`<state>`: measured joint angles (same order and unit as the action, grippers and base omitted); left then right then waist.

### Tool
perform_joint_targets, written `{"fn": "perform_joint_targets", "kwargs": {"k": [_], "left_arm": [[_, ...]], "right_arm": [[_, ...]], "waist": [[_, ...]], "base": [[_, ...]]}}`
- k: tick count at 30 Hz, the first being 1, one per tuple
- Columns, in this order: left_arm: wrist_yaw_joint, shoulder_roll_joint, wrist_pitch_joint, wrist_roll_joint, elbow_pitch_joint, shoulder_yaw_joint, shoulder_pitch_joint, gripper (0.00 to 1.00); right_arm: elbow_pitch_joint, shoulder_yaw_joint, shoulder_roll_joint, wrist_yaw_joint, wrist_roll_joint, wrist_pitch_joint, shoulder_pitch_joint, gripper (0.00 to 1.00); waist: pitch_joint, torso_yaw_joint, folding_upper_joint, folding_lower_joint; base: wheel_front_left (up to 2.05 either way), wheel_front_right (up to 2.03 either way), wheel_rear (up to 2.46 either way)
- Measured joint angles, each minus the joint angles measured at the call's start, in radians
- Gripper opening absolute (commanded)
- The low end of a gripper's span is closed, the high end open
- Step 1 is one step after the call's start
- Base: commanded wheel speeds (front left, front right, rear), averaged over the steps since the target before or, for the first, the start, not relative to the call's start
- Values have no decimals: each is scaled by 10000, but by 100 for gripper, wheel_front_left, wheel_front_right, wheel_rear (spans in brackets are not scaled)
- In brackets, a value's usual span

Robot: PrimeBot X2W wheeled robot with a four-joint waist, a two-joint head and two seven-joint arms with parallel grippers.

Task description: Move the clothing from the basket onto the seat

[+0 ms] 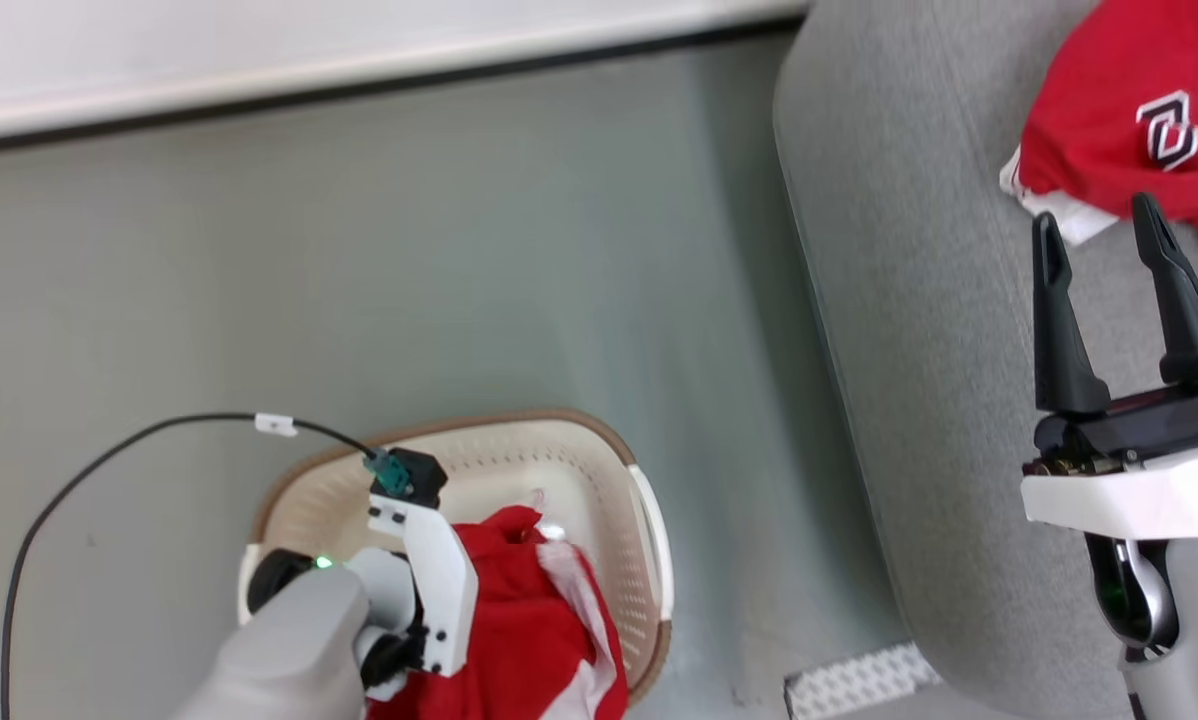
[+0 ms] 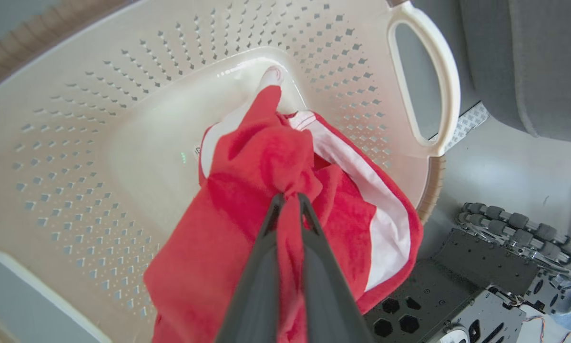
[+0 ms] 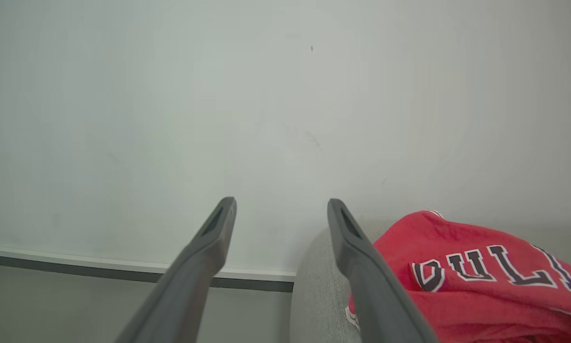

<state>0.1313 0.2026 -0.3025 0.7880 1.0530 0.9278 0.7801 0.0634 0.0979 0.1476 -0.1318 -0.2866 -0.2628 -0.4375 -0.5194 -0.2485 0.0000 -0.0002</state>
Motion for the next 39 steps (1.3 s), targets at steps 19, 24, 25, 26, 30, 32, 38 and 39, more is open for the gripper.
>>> {"fn": "perform_joint_targets", "kwargs": {"k": [19, 24, 25, 26, 30, 32, 38, 39], "left_arm": [[0, -178, 2186, 1446, -1379, 1110, -883, 0], [0, -115, 2905, 1737, -1831, 1110, -954, 0], [0, -102, 3039, 1791, -1933, 1097, -964, 0], [0, -84, 3219, 1806, -2036, 1081, -981, 0], [0, 46, 3871, 1873, -2523, 918, -1011, 0], [-2, 119, 4146, 1910, -2782, 823, -989, 0], [-508, 466, 5066, 1592, -3919, 550, -804, 0], [-650, 522, 5152, 1501, -4174, 520, -767, 0]], "right_arm": [[623, 96, 681, 0, -115, 0, 1039, 100], [713, 163, 763, 0, -148, 0, 1261, 100], [727, 190, 767, 0, -150, 0, 1318, 100], [756, 211, 769, 0, -153, 0, 1369, 100], [844, 313, 809, 0, -198, 0, 1576, 100], [915, 389, 815, 0, -222, 0, 1693, 100], [1104, 587, 809, 0, -267, 0, 1955, 100], [1137, 610, 811, 0, -290, 0, 1992, 100]], "waist": [[2830, 983, 1, -2], [3471, 1217, 1, -1], [3587, 1256, 0, -1], [3697, 1294, 0, -1], [4075, 1440, 0, 0], [4227, 1511, 1, 0], [4700, 1636, 0, 0], [4778, 1649, 1, 0]], "base": [[0, 0, 0], [0, 0, 0], [0, 0, 0], [0, 0, 0], [0, 0, 0], [0, 0, 0], [0, 0, 0], [0, 0, 0]]}}
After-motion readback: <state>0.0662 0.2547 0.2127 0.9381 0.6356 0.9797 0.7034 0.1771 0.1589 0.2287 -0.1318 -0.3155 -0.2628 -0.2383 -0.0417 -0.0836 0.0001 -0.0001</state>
